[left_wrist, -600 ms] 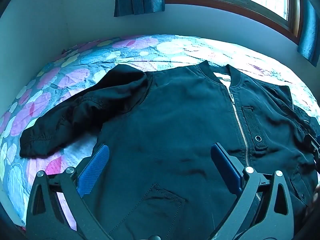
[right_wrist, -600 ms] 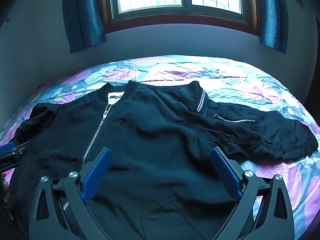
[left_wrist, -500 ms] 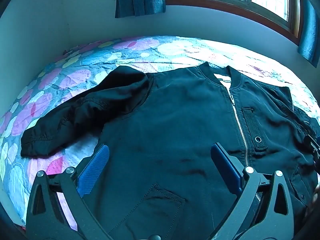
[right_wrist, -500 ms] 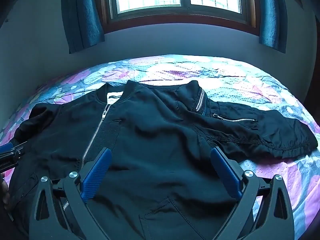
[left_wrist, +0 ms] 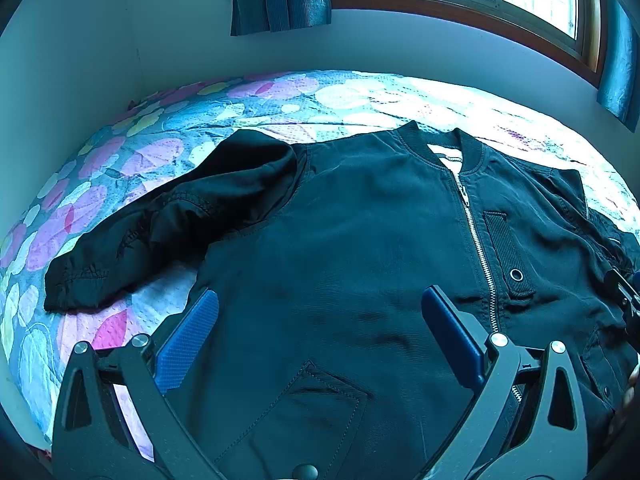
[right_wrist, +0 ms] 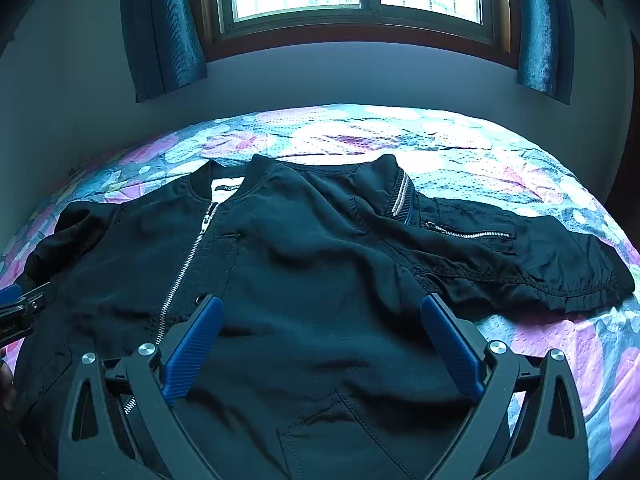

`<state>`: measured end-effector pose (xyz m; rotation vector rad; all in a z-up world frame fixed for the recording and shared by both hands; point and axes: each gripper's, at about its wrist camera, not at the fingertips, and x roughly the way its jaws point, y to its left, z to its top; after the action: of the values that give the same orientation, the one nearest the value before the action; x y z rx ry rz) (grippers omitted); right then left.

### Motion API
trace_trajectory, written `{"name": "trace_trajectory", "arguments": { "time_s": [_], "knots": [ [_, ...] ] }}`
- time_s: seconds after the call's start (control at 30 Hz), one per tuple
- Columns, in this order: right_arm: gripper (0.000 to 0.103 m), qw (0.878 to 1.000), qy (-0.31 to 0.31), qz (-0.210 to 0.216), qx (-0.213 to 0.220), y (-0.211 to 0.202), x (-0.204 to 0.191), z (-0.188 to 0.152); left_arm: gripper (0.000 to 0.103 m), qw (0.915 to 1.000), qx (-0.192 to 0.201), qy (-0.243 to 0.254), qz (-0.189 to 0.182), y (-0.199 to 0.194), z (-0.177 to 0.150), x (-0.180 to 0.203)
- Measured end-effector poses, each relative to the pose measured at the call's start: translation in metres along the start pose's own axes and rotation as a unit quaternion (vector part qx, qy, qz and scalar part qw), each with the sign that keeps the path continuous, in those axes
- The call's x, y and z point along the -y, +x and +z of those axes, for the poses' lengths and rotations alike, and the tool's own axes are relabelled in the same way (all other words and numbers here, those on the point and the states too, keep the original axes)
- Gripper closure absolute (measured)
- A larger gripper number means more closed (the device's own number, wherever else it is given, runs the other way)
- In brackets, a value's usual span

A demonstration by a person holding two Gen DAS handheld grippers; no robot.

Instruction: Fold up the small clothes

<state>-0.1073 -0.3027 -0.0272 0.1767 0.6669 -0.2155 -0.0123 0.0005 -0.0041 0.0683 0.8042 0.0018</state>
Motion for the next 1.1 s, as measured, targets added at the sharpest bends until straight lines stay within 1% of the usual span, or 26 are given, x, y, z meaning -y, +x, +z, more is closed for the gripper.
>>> {"name": "trace_trajectory", "arguments": {
  "time_s": [1.1],
  "knots": [
    [0.005, 1.0, 0.001, 0.0, -0.006, 0.0032, -0.0012, -0.0019, 0.002, 1.0, -0.001, -0.002, 0.004, -0.0039, -0.0031, -0.0088]
  ]
}}
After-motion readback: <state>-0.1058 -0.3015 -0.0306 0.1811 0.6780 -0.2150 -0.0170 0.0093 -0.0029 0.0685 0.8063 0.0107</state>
